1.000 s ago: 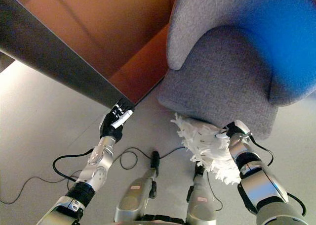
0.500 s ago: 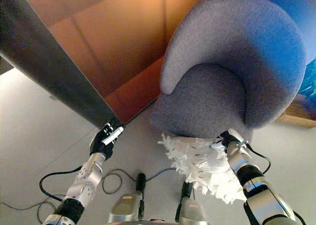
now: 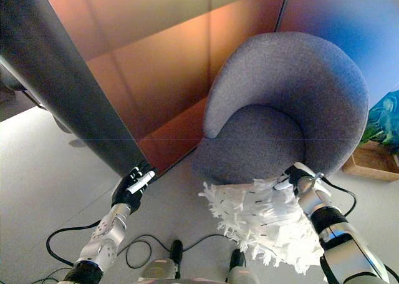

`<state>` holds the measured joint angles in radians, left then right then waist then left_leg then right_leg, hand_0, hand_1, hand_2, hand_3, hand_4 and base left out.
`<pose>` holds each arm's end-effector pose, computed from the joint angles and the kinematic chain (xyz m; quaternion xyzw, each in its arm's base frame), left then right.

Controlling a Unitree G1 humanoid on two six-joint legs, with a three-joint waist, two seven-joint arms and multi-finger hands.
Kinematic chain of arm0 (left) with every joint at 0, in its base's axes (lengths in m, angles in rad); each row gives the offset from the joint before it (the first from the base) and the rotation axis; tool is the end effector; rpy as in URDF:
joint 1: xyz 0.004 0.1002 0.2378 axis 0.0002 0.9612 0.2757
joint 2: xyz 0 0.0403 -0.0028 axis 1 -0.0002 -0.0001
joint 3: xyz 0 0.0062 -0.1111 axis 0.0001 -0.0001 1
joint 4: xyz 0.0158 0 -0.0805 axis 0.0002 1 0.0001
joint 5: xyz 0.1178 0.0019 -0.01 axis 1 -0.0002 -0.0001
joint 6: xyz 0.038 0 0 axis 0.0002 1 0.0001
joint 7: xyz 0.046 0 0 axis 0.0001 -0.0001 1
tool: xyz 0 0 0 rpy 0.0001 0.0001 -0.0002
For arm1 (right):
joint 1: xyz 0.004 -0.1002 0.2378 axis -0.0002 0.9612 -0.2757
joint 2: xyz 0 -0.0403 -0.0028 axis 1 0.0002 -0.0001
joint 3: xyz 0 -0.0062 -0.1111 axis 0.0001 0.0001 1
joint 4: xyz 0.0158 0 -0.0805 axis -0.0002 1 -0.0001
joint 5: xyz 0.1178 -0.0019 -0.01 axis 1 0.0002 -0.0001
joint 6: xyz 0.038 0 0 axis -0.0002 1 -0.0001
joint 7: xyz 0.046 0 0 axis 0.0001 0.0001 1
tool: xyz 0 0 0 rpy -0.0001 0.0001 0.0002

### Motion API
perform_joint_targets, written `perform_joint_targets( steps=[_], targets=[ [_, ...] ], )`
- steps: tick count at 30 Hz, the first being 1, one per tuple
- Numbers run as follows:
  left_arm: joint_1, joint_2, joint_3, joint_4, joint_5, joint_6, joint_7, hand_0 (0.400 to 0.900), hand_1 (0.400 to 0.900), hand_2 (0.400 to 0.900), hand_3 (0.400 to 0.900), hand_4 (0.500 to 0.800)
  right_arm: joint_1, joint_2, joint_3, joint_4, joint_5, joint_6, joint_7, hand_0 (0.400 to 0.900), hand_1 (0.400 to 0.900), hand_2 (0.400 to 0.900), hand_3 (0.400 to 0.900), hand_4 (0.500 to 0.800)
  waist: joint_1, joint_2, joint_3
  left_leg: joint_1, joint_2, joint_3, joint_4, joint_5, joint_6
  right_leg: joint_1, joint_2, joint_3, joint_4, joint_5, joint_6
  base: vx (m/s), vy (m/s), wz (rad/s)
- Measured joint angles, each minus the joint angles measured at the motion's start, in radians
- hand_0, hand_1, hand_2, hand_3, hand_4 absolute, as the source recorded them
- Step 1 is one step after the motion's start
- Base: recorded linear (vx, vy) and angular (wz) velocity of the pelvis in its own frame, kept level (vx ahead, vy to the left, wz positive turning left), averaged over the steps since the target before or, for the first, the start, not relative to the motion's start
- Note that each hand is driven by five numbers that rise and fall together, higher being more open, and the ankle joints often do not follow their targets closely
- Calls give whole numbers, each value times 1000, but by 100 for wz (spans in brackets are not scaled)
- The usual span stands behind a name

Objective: Pick up the pillow and put it on the sofa.

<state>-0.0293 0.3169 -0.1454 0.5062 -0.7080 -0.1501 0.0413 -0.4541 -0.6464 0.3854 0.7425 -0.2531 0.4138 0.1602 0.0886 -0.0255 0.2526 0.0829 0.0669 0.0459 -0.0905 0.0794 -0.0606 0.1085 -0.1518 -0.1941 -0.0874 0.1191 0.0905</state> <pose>0.2014 0.2162 -0.0430 -0.1614 0.1706 0.0874 0.9681 0.2794 -0.2897 0.0250 -0.4661 0.3833 0.0135 0.7972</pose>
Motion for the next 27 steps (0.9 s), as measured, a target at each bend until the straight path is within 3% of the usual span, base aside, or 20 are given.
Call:
perform_joint_targets(
  steps=[8, 15, 20, 27],
  targets=[
    [8, 2, 12, 8, 0, 6, -12, 900, 900, 900, 900, 800, -104, -69, 6, 21, -22, -5, 52, 400, 400, 400, 400, 500, 0, -1, -14, 4, 0, -2, 0, 0, 0, 5, 0, -2, -2, 0, 0, 21, 2, 1],
    [29, 10, 12, 8, 0, 7, -38, 900, 900, 900, 900, 800, -252, -146, 14, 90, -17, -48, 64, 400, 400, 400, 400, 500, 5, -2, -27, 3, 0, -10, 3, 0, 1, 8, 0, -10, -3, -4, 1, 85, -10, 6],
    [59, 12, 12, 8, 4, 7, -56, 900, 900, 900, 900, 800, -331, -192, 89, 160, -18, -79, 63, 400, 400, 400, 400, 500, 31, -2, -52, -4, 0, -22, 2, 0, 0, 8, 1, -24, -3, -9, 0, 95, -11, 11],
    [113, 55, 8, 8, 4, 7, -73, 900, 900, 900, 900, 800, -399, -205, 164, 207, -19, -98, 62, 400, 400, 400, 400, 500, 67, -2, -67, -23, -1, -49, 7, 2, 0, 6, 2, -50, -3, -15, 0, 45, -31, 15]
  ],
)
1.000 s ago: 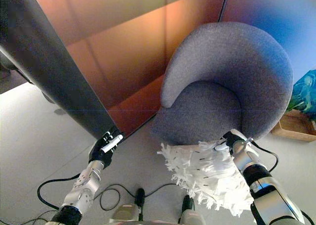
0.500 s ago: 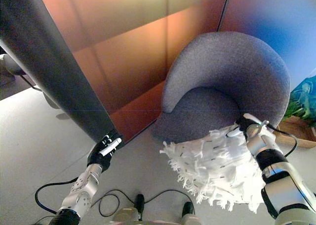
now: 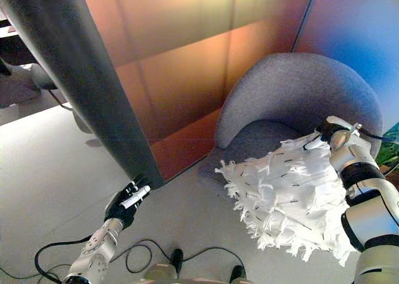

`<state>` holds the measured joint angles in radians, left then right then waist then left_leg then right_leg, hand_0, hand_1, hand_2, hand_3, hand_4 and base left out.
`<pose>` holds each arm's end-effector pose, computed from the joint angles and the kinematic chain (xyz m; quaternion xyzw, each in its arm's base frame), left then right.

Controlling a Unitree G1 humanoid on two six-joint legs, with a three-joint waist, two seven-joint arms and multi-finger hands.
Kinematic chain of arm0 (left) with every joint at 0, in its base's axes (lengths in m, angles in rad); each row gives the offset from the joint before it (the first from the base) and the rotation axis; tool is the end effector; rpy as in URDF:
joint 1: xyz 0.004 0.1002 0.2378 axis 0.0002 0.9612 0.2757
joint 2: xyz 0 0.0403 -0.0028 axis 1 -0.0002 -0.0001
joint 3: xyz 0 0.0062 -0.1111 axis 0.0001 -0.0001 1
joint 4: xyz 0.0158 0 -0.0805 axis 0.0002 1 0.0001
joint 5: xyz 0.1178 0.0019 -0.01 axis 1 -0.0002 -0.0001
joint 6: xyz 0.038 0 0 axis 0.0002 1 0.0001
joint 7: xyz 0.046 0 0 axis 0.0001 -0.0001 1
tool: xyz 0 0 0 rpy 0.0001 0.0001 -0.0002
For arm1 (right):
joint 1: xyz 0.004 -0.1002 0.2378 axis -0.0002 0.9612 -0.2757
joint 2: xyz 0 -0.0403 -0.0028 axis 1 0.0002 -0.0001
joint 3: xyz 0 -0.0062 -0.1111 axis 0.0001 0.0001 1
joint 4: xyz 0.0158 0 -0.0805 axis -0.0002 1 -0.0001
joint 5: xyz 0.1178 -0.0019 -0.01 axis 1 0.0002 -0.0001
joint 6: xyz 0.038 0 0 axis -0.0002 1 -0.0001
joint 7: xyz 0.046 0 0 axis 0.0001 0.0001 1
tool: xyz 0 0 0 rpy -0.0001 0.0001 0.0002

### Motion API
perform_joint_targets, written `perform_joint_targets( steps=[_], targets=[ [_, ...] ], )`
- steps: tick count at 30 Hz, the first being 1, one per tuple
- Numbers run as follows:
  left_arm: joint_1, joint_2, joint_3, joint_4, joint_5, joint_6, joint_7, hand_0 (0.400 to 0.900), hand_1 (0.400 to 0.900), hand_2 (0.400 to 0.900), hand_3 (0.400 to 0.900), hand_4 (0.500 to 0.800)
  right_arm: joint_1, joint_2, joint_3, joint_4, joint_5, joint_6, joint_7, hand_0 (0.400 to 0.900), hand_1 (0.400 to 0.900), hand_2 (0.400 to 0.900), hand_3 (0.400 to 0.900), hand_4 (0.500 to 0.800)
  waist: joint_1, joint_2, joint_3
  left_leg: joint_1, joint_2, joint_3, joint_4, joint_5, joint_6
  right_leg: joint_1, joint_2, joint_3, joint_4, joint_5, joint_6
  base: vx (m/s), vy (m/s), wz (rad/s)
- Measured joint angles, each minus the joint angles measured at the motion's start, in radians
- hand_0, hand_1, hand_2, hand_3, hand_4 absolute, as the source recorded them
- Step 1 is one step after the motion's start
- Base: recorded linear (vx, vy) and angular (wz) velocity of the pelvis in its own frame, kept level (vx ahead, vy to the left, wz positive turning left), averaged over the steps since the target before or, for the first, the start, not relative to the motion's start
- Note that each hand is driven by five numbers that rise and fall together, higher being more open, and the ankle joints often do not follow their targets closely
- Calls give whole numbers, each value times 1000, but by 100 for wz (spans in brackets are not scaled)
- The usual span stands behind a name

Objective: Pick up the pillow and put it on the sofa.

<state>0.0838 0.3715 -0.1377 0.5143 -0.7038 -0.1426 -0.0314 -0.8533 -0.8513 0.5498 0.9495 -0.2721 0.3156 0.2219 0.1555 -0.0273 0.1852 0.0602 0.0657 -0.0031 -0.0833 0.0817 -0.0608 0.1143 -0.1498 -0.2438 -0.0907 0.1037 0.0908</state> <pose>0.1652 0.2389 -0.0589 -0.1388 0.2186 0.0842 0.9622 0.3320 -0.3320 0.1434 -0.5626 0.3063 -0.0624 0.7654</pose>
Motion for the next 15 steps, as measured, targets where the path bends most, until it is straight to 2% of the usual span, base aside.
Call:
perform_joint_targets(
  steps=[4, 6, 11, 15],
  targets=[
    [6, 8, -15, -1, 0, 0, -13, 900, 900, 900, 900, 800, -44, -2, 35, 43, 0, 10, -15, 400, 400, 400, 400, 500, 19, 0, -2, -35, 0, -23, 3, 13, -7, -21, 2, -15, 2, -1, -1, -151, -68, 8],
    [0, 23, -41, -2, -1, -1, -22, 900, 900, 900, 900, 800, -71, -1, 52, 62, 1, 14, -32, 400, 400, 400, 400, 500, 29, 0, -3, -70, 3, -31, 3, 24, -10, -56, 6, -17, 3, 1, -3, -262, -70, 2],
    [-25, 25, -54, -3, -2, -10, -20, 900, 900, 900, 900, 800, -130, 4, 92, 92, 13, 54, -64, 400, 400, 400, 400, 500, 48, 0, 0, -138, 8, -46, 3, 42, -14, -117, 15, -27, 4, 11, -9, -139, -29, 1],
    [-51, 27, -55, -10, -9, -23, -13, 900, 900, 900, 900, 800, -180, 9, 113, 125, 29, 76, -106, 400, 400, 400, 400, 500, 50, 2, 41, -152, 9, -47, 3, 47, -16, -130, 16, -27, 4, 13, -9, -130, 3, 0]
  ],
)
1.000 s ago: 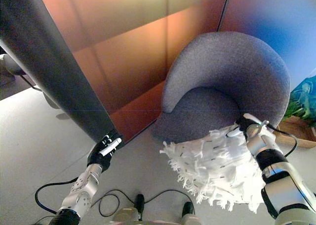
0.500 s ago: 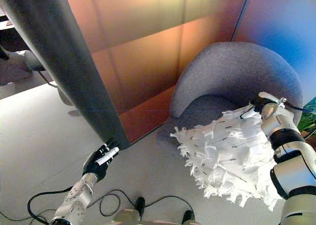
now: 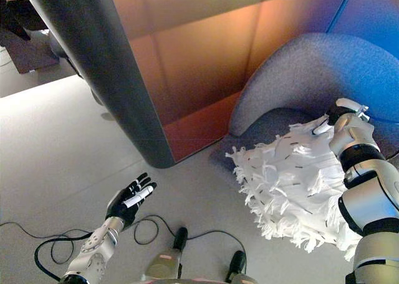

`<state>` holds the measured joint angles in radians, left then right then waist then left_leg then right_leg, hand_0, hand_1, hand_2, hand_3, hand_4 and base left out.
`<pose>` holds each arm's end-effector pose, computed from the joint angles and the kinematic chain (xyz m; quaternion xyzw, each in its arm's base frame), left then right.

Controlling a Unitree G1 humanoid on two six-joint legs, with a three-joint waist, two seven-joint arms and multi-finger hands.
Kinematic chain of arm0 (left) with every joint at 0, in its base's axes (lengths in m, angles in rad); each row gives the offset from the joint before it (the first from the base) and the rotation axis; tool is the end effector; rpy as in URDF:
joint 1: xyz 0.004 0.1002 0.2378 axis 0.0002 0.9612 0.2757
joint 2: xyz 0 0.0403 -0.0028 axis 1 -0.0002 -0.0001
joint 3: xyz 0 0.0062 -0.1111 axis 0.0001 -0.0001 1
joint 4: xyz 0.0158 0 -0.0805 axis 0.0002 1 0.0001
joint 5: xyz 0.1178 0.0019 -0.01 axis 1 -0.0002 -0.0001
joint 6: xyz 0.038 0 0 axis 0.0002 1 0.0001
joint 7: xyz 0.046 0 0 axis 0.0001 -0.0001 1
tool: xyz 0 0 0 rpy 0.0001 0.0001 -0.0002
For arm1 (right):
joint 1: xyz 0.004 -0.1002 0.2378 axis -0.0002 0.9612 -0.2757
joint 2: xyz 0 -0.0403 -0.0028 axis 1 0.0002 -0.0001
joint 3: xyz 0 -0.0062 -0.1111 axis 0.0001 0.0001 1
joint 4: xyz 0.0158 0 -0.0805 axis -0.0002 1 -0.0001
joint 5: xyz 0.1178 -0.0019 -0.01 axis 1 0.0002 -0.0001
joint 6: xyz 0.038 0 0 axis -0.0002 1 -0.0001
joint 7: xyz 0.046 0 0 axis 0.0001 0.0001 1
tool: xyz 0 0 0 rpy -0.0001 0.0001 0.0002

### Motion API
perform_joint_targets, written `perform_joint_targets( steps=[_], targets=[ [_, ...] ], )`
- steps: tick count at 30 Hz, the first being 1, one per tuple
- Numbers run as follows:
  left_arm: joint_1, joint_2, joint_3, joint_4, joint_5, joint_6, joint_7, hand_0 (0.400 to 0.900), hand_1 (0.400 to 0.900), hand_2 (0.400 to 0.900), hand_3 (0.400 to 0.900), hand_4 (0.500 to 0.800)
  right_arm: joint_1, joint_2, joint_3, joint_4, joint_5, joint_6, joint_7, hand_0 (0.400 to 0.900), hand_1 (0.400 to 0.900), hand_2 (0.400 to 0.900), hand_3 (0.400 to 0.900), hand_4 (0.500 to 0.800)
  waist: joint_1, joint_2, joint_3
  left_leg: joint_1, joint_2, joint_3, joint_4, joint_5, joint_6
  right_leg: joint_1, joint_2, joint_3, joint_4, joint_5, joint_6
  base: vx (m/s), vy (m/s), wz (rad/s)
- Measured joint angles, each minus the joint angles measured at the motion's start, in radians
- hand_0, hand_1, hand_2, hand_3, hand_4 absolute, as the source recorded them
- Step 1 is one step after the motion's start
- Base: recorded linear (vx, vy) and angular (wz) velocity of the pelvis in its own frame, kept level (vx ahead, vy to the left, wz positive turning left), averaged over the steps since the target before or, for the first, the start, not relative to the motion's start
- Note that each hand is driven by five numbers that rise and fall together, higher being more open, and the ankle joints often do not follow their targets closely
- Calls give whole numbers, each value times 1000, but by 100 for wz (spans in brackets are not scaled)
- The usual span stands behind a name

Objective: Pick up the pillow and put it on the sofa.

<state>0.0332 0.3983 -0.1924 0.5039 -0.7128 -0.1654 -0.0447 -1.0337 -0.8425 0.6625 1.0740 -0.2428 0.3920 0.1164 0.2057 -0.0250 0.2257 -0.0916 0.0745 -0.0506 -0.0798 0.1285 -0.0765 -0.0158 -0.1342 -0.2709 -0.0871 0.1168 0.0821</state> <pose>0.1814 0.2341 -0.0495 -0.1267 0.1923 0.0468 0.9720 0.3473 -0.3300 0.1783 -0.5793 0.2898 -0.1524 0.7465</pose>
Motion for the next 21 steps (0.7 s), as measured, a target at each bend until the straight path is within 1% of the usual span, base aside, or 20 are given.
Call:
perform_joint_targets(
  steps=[2, 3, 4, 6, 8, 11, 16, 21],
  targets=[
    [-19, 0, -1, -7, -1, -13, 8, 900, 900, 900, 900, 800, -37, 1, 0, 28, 5, 13, -37, 400, 400, 400, 400, 500, 0, 5, 24, -22, 0, -1, 0, 5, 1, -21, 0, 0, 0, 6, -2, -134, 21, -1],
    [-33, 1, -1, -9, -1, -14, 15, 900, 900, 900, 900, 800, -57, 2, 0, 41, 16, 23, -66, 710, 710, 710, 710, 686, 0, 9, 37, -33, 0, -1, 0, 9, 1, -31, 0, 0, 0, 10, -3, -111, 21, -1],
    [-43, 1, -1, -9, -2, -14, 18, 900, 900, 900, 900, 800, -70, 2, 0, 46, 37, 33, -97, 900, 900, 900, 900, 800, 2, 13, 46, -40, -1, -1, 0, 11, 2, -38, 0, 0, 0, 12, -3, -102, 19, 0],
    [-64, 3, -12, -11, -10, -25, 34, 900, 900, 900, 900, 800, -90, 2, -1, 51, 51, 46, -148, 900, 900, 900, 900, 800, 2, 23, 65, -49, -2, -1, 0, 12, 3, -48, -1, 0, 0, 13, -3, -76, 27, 1],
    [-80, 3, -15, -19, -11, -33, 37, 900, 900, 900, 900, 800, -111, 2, -1, 59, 53, 59, -186, 900, 900, 900, 900, 800, 3, 32, 83, -55, -1, -2, 0, 12, 2, -53, 0, -1, 0, 15, -3, -32, 39, 1],
    [-83, 5, -15, -48, -30, -33, 38, 900, 900, 900, 900, 800, -141, 2, -1, 61, 53, 60, -225, 900, 900, 900, 900, 800, 2, 38, 93, -56, -3, -2, 0, 12, 2, -54, -1, 1, 0, 15, -3, 12, 14, 1],
    [-110, 5, -19, -51, -33, -34, 41, 900, 900, 900, 900, 800, -200, -1, -2, 62, 48, 57, -261, 900, 900, 900, 900, 800, 1, 37, 93, -50, -3, -3, 0, 12, 2, -46, -2, 4, 0, 14, -3, 13, 1, 1],
    [-106, 8, -19, -51, -39, -34, 43, 900, 900, 900, 900, 800, -206, -1, -4, 63, 43, 59, -263, 900, 900, 900, 900, 800, 2, 33, 95, -31, -2, -5, 0, 12, 1, -25, -1, 3, -1, 12, -1, 25, -9, 0]
  ],
)
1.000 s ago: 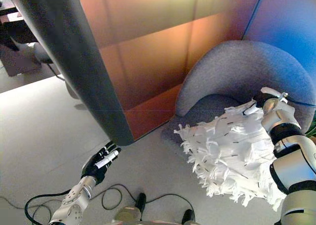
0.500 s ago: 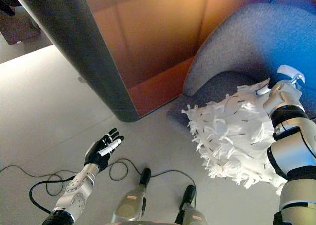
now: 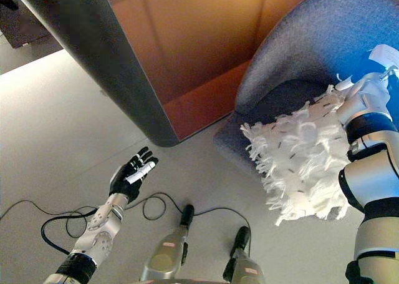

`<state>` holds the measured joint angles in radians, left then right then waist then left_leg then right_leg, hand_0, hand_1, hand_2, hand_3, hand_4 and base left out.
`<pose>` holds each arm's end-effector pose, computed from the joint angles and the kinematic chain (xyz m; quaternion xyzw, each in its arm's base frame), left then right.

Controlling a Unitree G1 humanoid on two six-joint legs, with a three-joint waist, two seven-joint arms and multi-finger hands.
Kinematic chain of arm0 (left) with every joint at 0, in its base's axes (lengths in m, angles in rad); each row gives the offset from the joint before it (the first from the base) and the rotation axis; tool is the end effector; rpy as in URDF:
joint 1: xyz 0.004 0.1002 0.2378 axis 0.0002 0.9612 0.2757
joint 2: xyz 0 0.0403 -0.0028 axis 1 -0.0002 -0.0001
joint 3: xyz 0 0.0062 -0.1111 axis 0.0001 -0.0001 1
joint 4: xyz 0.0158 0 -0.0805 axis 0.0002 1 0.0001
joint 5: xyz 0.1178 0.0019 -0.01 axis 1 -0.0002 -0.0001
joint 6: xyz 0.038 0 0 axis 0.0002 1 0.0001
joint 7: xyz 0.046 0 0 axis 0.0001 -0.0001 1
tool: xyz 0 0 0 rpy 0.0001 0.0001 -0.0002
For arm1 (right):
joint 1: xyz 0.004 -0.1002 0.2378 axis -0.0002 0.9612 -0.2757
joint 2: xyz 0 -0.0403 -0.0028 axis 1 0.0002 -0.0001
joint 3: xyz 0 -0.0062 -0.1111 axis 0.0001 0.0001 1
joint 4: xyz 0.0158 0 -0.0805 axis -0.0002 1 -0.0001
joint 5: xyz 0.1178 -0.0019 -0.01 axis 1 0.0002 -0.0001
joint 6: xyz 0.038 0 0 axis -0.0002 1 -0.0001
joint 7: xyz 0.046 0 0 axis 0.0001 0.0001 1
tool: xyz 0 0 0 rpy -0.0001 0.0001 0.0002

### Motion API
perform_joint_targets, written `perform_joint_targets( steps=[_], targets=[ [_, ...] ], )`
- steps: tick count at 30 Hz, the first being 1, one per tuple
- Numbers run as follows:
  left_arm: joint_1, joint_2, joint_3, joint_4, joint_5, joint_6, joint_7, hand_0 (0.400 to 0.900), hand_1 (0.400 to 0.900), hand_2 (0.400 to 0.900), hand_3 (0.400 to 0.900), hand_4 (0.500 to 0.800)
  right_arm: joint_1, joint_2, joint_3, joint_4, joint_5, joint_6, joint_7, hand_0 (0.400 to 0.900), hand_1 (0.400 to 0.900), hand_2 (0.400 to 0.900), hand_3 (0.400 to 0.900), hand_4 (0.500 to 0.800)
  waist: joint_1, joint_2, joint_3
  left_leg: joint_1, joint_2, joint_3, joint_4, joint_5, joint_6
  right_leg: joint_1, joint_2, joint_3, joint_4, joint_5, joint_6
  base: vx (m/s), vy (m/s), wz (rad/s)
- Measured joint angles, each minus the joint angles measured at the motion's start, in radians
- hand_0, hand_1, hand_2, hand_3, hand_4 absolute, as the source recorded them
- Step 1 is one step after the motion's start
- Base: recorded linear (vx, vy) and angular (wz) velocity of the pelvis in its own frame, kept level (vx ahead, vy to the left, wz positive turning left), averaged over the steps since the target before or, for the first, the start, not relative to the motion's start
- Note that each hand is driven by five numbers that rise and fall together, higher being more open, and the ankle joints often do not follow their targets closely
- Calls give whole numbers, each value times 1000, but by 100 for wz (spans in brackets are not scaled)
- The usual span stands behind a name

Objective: Pick up the pillow and put it on the sofa.

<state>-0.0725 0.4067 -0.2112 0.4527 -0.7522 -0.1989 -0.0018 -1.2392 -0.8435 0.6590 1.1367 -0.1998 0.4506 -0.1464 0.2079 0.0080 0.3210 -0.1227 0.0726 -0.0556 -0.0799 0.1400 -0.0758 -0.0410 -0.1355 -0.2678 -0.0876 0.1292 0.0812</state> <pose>0.2174 0.2236 -0.0209 -0.1392 0.1138 0.0347 0.9831 0.3595 -0.3227 0.2408 -0.5624 0.1741 -0.3141 0.7448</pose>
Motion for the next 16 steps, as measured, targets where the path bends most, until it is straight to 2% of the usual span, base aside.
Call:
perform_joint_targets(
  steps=[11, 16],
  targets=[
    [5, 25, 0, 0, 0, 1, -7, 900, 900, 900, 900, 800, 0, -10, -7, 5, -7, -8, 0, 900, 900, 900, 900, 800, -4, -2, 1, 14, -1, 2, 0, 0, 0, 12, -1, 7, 1, 1, 0, 39, 6, -2],
    [12, 25, 0, 0, 3, 5, -8, 900, 900, 900, 900, 800, 1, -17, -58, 1, -7, -35, 2, 900, 900, 900, 900, 800, -9, -3, 0, 47, 0, 6, 0, -3, 0, 42, -1, 14, 0, -1, 1, 66, 12, -3]
  ],
)
